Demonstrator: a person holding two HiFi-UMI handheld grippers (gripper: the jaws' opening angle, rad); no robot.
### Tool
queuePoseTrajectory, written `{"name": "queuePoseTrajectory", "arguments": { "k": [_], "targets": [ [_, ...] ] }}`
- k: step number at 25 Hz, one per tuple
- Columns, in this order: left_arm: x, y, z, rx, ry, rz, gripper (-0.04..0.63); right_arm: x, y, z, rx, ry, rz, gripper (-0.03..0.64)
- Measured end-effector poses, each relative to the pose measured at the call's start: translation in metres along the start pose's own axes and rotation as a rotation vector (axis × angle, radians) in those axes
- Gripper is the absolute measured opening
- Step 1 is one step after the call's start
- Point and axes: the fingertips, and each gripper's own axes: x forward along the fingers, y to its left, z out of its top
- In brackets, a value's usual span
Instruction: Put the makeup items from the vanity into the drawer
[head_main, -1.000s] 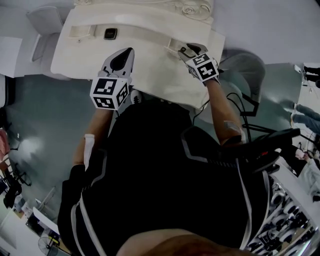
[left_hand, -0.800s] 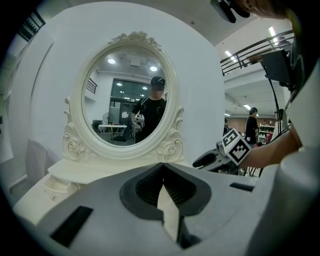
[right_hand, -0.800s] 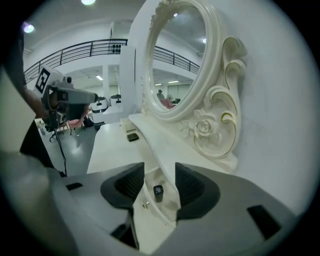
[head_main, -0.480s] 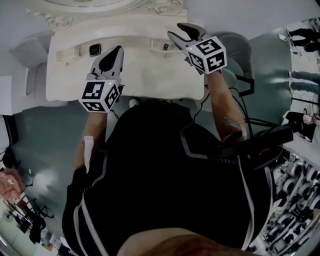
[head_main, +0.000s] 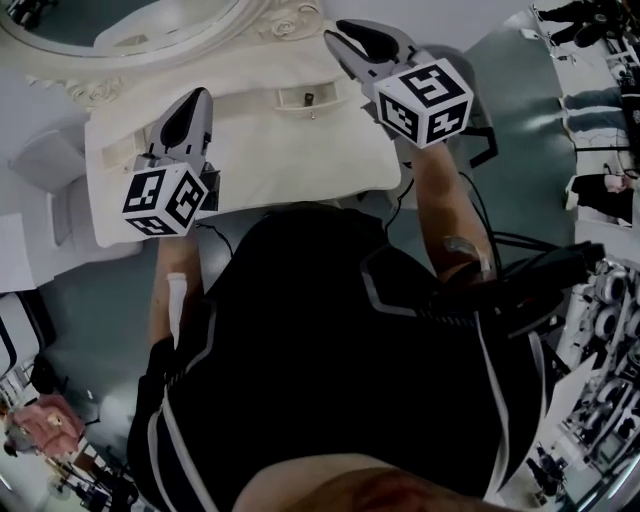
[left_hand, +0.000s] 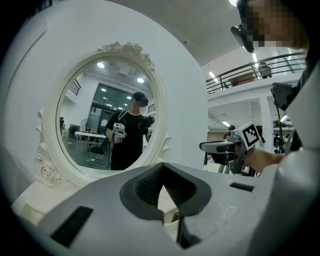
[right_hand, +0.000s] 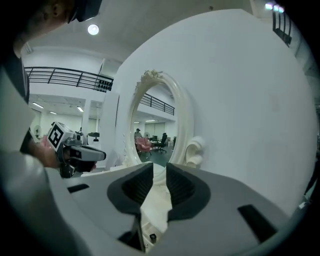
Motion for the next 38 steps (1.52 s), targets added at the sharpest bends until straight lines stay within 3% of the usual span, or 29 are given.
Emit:
{"name": "queuePoseTrajectory", "arguments": {
  "k": [6, 13, 19, 28, 38],
  "targets": [
    [0.003, 0.008, 0.019, -0.029, -0.029, -0.004, 0.003, -0.02, -0.007, 0.02, 0.055, -0.036, -0.083, 0.006],
    [0.004, 0.019, 0.037, 0.045, -0.072, 0.087, 0.003, -0.031, -0.014, 0.021, 0.021, -0.014, -0.157, 0.005],
    [0.006, 0.02, 0.04, 0.044, -0.082, 0.085, 0.003, -0.036, -0.019, 0.019, 0.013, -0.003, -0.188, 0.005],
    [0.013, 0.023, 0.044, 0.081, -0.081, 0.141, 0.003, -0.037, -0.026, 0.024, 0.014, -0.014, -0.197, 0.005],
    [0.016, 0.013, 0.041, 0.11, -0.075, 0.118, 0.003, -0.037, -0.027, 0.02, 0.021, -0.016, -0.201, 0.003]
  ]
}}
